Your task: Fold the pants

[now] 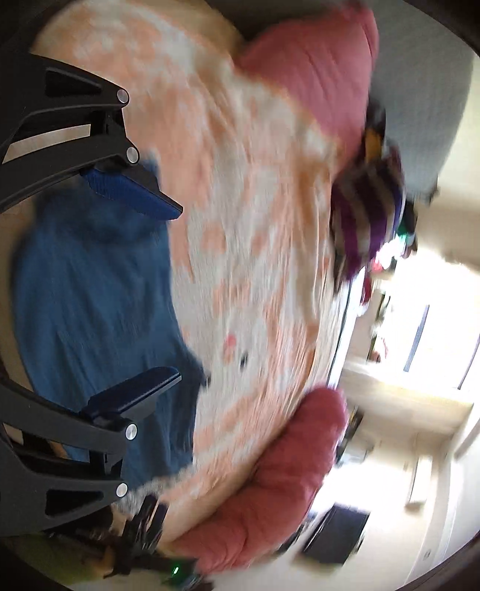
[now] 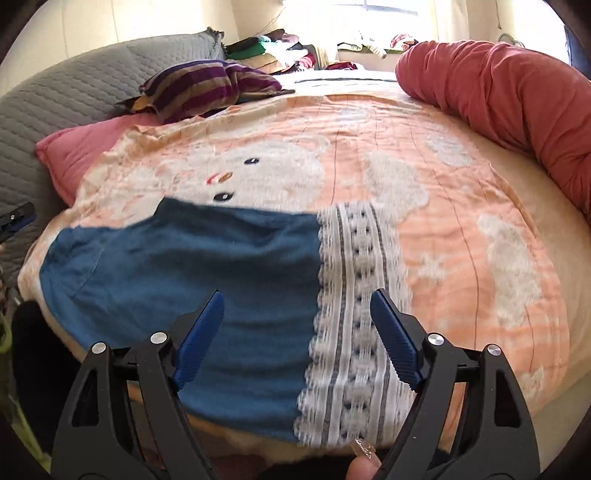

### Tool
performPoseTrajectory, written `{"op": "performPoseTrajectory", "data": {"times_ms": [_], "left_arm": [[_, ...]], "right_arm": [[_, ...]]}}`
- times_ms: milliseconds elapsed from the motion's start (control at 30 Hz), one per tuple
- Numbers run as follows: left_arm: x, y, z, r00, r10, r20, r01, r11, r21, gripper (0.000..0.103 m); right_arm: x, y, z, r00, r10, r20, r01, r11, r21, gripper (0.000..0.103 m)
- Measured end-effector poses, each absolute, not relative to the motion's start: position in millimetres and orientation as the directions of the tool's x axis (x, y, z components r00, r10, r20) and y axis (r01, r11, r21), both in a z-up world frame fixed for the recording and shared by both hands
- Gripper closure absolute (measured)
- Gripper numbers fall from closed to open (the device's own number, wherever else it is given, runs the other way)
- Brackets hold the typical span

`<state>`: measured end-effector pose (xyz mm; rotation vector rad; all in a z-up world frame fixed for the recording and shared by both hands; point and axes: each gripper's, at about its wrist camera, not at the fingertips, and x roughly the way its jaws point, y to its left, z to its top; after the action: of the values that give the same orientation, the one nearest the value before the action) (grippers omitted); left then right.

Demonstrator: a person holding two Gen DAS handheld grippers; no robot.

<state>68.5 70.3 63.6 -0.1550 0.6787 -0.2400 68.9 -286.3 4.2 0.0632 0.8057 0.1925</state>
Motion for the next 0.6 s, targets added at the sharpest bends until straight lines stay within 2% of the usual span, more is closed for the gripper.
{"op": "performPoseTrajectory", "data": {"times_ms": [133, 300, 500, 600], "left_arm": [[120.3, 16.0, 48.3, 0.660, -0.385, -0.645, 0.314, 0.921, -0.229, 0.022], [174.9, -33.6, 12.3, 0.532, -0.442, -0.723, 0.421, 0.878, -0.227, 0.027], [208.1, -45.6, -27.5, 0.456, -0.476, -0.753, 0.438, 0.856, -0.276, 0.027], [216.0, -49.0, -36.1, 0.431, -0.512, -0.743, 0.456, 0.834, -0.310, 0.027]], "right_arm": [[92.8, -284.6, 12.8, 0.684, 0.210, -0.699, -0.154, 0.978, 0.142, 0.028], [121.2, -292.2, 7.4, 0.682, 0.183, -0.708, -0.137, 0.983, 0.122, 0.028], [131.1, -305.0, -18.8, 0.643, 0.141, -0.753, -0.067, 0.990, 0.127, 0.028], [130.3, -309.7, -18.3, 0.649, 0.145, -0.747, -0.052, 0.988, 0.147, 0.028]]}}
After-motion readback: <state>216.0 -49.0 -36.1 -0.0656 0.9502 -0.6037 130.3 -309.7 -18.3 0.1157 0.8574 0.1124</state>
